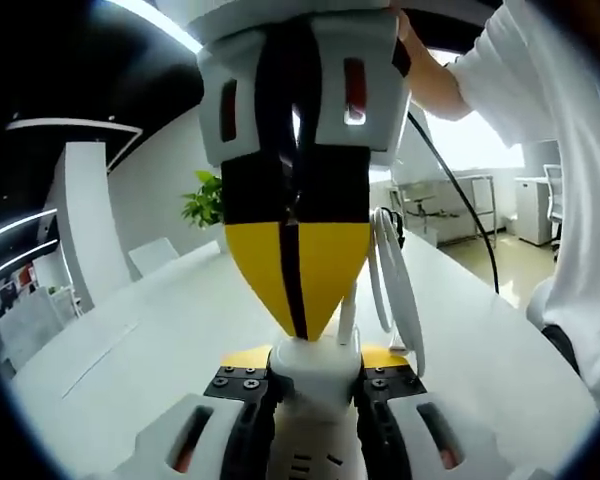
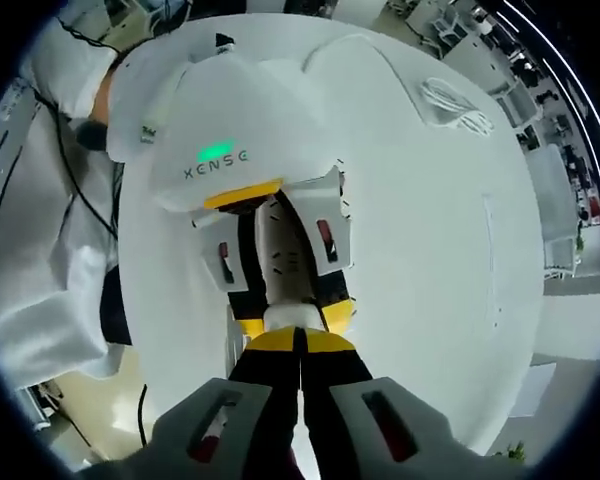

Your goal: Straighten the power strip on the desk, plug the charger into it

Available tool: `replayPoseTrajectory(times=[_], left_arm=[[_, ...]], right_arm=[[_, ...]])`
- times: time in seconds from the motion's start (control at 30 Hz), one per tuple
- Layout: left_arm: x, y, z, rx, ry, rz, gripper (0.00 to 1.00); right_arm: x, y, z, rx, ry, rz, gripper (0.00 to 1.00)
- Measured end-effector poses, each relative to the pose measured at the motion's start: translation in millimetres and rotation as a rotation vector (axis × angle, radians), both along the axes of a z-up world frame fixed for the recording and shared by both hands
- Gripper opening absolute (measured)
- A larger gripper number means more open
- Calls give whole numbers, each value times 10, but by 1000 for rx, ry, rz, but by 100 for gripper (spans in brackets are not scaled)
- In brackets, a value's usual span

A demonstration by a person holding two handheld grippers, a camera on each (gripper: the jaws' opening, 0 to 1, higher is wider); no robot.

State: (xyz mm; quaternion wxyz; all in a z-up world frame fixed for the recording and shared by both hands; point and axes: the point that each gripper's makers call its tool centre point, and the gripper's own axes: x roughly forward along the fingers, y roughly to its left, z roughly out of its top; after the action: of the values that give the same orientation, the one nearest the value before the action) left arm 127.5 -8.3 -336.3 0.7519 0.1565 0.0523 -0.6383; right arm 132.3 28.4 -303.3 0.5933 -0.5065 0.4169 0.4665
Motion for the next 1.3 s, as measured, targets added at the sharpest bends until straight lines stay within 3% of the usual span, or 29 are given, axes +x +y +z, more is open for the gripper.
replayPoseTrajectory(times=[0.47, 0.73, 1.0, 1.2, 1.3], left_arm=[[-11, -8, 7, -2, -2, -3, 32], [-2, -6, 7, -3, -1, -1, 32], [3, -6, 5, -3, 4, 2, 32], [20, -5, -1, -3, 8, 3, 32], [22, -8, -5, -3, 8, 4, 32]], right_arm=[[-16, 13, 16, 24, -18, 30, 1], [0, 1, 32, 100, 16, -10, 1], [43, 17, 364, 282, -29, -58, 1], [193, -79, 544, 451, -148, -119, 1], [169, -172, 564, 480, -165, -140, 1]])
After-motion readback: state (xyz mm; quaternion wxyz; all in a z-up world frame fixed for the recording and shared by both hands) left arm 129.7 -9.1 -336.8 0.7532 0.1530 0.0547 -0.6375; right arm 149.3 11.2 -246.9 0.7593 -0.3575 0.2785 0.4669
